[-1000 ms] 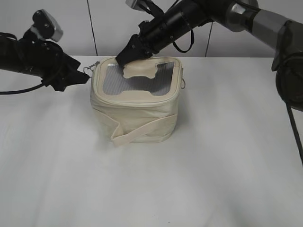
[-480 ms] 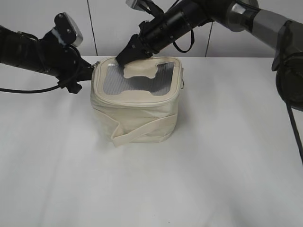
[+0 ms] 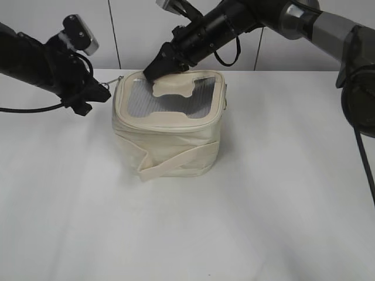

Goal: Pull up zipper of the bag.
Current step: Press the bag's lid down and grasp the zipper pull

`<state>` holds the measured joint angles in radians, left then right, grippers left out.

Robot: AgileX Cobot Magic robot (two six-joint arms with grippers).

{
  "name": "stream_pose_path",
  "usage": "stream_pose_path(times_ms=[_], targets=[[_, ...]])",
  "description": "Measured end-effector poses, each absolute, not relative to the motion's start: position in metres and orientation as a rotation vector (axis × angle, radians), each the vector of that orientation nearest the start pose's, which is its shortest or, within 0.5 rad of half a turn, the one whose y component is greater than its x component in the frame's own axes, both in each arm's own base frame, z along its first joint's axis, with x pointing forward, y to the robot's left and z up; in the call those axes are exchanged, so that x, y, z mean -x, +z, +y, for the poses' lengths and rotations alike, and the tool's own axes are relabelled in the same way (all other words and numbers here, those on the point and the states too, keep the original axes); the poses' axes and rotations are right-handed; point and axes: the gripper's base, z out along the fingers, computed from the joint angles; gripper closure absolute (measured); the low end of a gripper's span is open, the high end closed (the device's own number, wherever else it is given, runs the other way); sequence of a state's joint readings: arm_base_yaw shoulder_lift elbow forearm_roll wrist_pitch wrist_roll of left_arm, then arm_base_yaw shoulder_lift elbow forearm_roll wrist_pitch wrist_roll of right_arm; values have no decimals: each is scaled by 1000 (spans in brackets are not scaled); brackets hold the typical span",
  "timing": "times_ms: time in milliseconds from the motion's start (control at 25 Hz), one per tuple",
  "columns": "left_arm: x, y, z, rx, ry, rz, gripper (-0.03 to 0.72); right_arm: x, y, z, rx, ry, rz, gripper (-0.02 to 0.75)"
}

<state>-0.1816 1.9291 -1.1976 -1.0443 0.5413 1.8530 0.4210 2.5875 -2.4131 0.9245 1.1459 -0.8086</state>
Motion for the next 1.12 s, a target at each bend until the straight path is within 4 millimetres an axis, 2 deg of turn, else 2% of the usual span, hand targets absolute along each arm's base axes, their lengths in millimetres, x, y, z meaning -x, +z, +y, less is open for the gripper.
stream_pose_path(times_ms=[240, 320, 600, 880, 1040, 1120], targets=[[-368, 205, -106, -1337, -272, 2060, 680, -471, 186, 283, 1077, 1104, 2213, 692], [-362, 209, -107, -1337, -301, 2090, 680, -471, 186, 283, 1054, 1111, 2228, 693], [-322, 193, -122, -1400, -336, 2192, 680, -472, 186, 283, 1016, 1123, 2257, 693], [-276, 192, -138, -1452, -338, 2182, 678, -472, 186, 283, 999, 1130, 2269, 693], [-252, 190, -157, -1543, -381, 2138, 678, -472, 186, 283, 988, 1133, 2277, 693], [-242, 191, -174, -1573, -392, 2091, 677, -471, 186, 283, 988, 1133, 2277, 693]])
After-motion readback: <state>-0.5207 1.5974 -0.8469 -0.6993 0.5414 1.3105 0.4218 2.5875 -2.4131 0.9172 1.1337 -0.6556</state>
